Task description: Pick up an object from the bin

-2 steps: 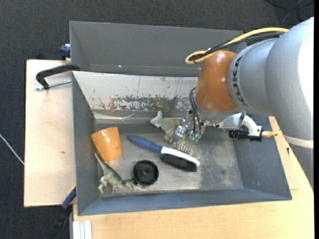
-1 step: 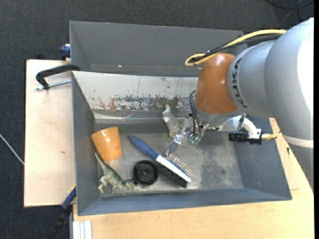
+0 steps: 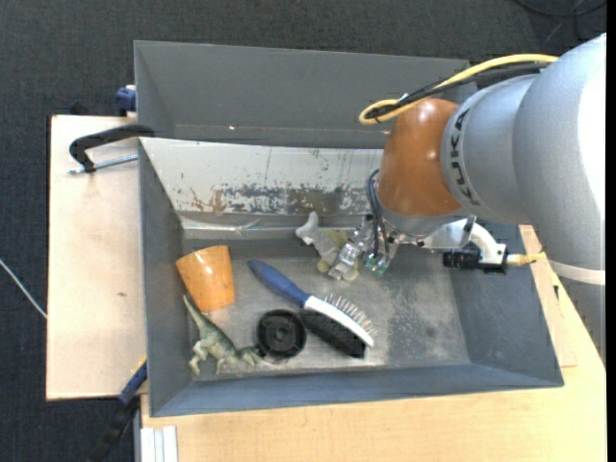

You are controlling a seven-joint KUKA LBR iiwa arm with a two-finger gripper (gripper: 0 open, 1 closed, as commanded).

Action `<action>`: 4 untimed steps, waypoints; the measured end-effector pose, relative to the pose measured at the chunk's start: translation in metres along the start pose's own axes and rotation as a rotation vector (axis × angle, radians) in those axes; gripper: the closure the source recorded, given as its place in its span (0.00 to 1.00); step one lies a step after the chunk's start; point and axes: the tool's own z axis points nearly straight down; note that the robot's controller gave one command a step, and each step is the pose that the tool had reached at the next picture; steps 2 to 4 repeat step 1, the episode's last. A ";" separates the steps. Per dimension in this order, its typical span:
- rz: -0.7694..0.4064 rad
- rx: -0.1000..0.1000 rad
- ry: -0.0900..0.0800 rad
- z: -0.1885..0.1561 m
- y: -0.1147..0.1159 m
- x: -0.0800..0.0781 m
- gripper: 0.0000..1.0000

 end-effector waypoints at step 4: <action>-0.218 0.000 0.007 -0.157 0.017 0.013 1.00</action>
Offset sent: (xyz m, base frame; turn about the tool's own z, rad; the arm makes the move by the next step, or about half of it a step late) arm -0.0076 0.0210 0.1517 -0.2162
